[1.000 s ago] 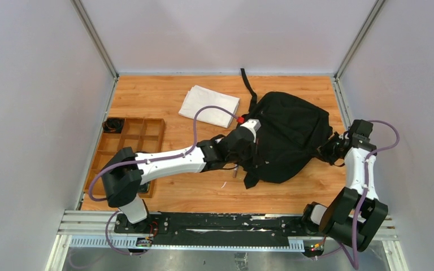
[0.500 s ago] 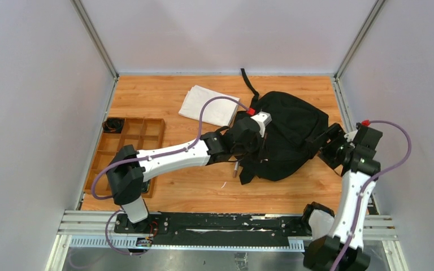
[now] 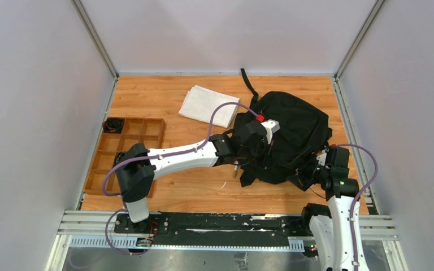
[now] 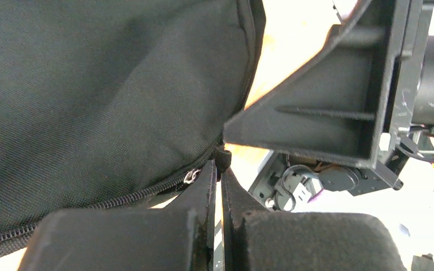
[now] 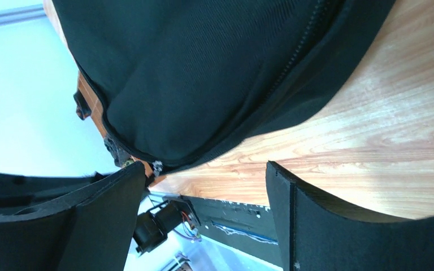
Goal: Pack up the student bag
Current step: Zip the student bag at the center of the board.
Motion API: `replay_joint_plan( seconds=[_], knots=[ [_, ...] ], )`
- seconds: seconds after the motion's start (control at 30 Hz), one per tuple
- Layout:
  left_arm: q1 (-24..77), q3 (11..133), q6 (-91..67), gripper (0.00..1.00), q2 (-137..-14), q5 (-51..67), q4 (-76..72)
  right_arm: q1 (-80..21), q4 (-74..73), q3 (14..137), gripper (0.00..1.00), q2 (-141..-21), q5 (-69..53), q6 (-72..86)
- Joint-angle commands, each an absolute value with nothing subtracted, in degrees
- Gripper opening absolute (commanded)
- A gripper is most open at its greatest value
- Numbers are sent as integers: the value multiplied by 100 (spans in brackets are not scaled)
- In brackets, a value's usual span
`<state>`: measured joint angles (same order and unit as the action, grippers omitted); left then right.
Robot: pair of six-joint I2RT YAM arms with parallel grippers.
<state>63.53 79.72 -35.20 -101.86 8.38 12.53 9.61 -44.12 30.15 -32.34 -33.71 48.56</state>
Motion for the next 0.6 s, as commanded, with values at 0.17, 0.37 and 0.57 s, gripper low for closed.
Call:
replay_joint_plan(
  seconds=[0.17,0.37,0.57],
  knots=[
    [6451,8095,-3596,0,-10135,1125,879,808,-3511,2897,48,-3681,-2723,5439],
    [6443,8198,-3425,0,-10049,1037,1040,808,-3630,3380,0,-3849,-2348,5124],
    [6242,8174,-3054,0,-9761,740,1288,1010,-4244,4363,0,-3909,-1414,4314]
  ],
)
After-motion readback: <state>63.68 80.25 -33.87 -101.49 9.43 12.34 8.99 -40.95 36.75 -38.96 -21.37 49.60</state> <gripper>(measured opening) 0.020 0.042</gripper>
